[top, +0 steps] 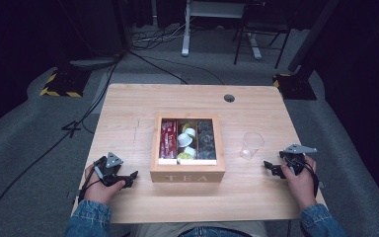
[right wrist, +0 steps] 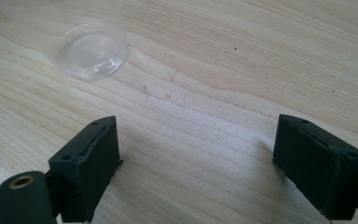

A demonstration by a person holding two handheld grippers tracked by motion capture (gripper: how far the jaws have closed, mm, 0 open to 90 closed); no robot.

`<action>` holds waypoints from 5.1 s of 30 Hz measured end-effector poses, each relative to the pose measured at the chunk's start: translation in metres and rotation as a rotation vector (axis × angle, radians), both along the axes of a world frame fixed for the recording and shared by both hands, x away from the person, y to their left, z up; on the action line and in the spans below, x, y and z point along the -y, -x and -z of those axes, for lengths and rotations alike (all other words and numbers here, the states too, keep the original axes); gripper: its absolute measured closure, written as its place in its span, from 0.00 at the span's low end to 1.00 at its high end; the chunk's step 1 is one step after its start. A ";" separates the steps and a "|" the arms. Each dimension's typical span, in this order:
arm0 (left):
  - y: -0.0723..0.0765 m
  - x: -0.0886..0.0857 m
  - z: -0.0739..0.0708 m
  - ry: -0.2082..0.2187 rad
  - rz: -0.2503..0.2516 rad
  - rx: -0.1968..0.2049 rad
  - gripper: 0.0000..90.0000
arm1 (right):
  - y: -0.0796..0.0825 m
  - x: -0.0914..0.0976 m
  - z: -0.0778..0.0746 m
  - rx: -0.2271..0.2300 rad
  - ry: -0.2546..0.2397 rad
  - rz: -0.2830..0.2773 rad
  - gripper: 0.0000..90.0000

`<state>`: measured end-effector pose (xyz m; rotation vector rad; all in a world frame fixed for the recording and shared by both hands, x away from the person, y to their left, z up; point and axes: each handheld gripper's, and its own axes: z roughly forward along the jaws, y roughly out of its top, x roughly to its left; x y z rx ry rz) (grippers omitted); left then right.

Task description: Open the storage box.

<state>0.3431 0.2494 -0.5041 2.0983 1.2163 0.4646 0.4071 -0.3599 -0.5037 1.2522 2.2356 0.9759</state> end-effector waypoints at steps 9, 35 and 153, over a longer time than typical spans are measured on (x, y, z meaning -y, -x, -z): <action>0.000 -0.003 -0.001 0.032 -0.040 0.003 0.28 | 0.000 0.000 0.000 0.000 -0.001 0.000 0.16; 0.010 0.002 -0.057 0.062 -0.061 0.066 0.30 | 0.000 0.000 0.000 0.000 0.000 0.000 0.16; 0.027 0.078 -0.085 0.130 0.109 0.139 0.60 | 0.039 -0.068 -0.096 0.098 -0.195 -0.268 0.27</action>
